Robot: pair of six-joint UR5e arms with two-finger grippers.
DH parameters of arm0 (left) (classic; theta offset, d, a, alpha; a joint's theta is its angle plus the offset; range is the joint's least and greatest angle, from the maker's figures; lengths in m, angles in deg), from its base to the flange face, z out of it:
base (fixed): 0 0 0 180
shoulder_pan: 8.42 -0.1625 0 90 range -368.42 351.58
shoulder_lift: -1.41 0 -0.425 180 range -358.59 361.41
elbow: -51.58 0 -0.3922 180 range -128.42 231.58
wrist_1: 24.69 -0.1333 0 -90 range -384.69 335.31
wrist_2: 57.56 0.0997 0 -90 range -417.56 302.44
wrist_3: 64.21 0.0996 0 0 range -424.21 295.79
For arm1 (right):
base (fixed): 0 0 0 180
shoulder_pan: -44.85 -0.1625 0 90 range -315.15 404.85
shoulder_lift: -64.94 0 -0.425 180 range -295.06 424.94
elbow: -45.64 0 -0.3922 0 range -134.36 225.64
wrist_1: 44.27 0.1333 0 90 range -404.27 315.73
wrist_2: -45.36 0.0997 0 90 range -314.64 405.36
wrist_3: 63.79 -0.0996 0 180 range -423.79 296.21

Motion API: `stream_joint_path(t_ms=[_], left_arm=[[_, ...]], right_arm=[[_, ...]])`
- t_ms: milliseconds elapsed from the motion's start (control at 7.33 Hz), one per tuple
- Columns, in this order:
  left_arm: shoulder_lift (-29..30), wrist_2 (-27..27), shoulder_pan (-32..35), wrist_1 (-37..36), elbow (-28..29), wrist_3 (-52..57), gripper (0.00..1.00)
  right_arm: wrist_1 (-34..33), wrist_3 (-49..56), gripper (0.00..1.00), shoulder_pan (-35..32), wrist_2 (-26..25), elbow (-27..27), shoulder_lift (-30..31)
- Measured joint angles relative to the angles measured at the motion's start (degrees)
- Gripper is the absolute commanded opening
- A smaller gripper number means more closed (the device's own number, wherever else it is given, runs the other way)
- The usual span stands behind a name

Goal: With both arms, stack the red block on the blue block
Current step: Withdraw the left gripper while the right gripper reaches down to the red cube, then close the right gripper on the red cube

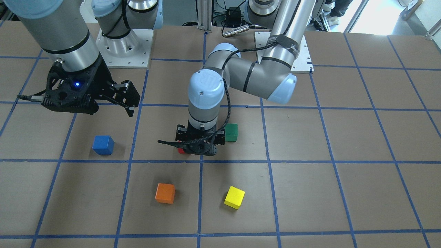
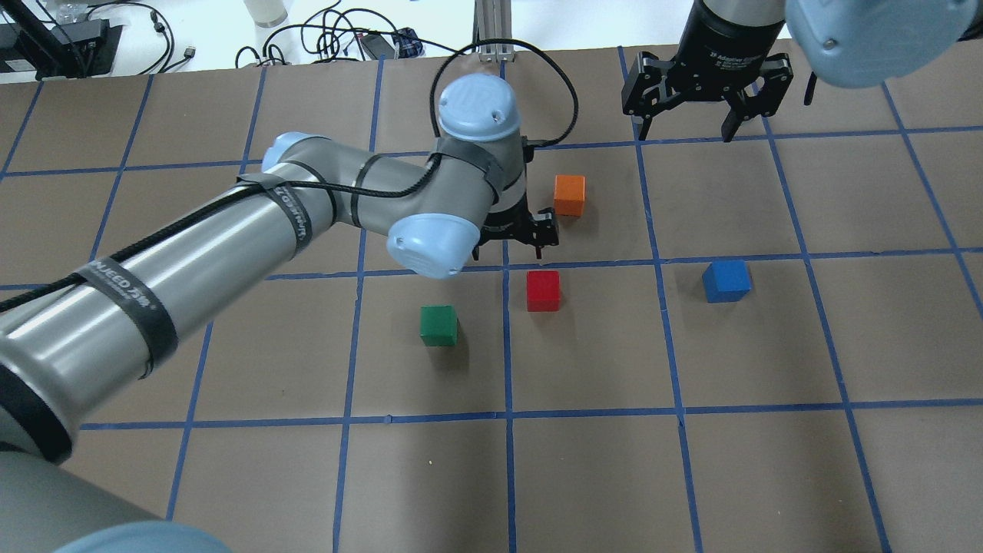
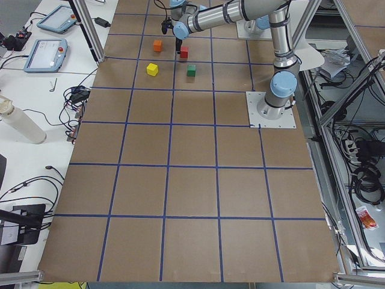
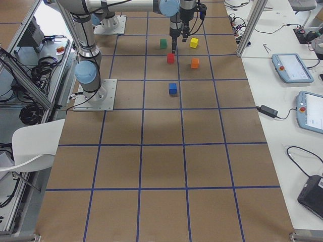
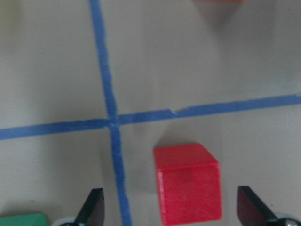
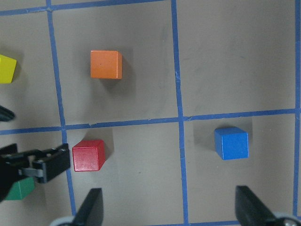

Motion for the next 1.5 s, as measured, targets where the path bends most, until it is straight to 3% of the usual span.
stream_joint_path(t_ms=[409, 682, 1227, 1500], left_arm=[[-8.1, 0.0, -10.9, 8.5, 0.1, 8.4, 1.00], [-14.2, -0.1, -16.4, 15.3, 0.2, 12.9, 1.00], [-21.0, -0.6, -23.7, 22.5, 0.3, 18.6, 1.00], [-21.8, -0.6, -24.2, 23.1, -0.3, 18.8, 1.00]], right_arm=[[-0.3, -1.7, 1.00, -1.3, 0.7, 2.9, 0.5], [-3.9, -5.0, 1.00, -5.5, 0.9, 6.6, -0.2], [-24.7, -6.8, 1.00, -10.4, 1.0, 21.2, -5.2], [-33.3, -6.9, 1.00, -13.0, 1.0, 25.2, -9.7]])
